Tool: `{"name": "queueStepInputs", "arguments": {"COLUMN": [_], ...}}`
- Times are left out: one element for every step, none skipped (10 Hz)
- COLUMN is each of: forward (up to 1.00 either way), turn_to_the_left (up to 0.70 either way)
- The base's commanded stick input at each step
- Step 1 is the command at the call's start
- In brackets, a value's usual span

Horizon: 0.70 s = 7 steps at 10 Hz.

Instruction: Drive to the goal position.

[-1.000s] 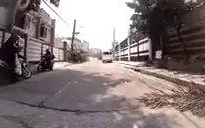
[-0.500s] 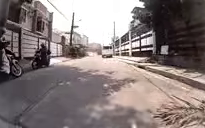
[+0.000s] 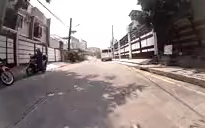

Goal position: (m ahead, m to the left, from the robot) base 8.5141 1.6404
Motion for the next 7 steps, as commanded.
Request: {"name": "queueStepInputs", "arguments": {"forward": [0.85,0.85,0.85,0.85,0.85,0.85,0.85], "turn_to_the_left": [0.0,0.0,0.0,0.0,0.0,0.0,0.0]}}
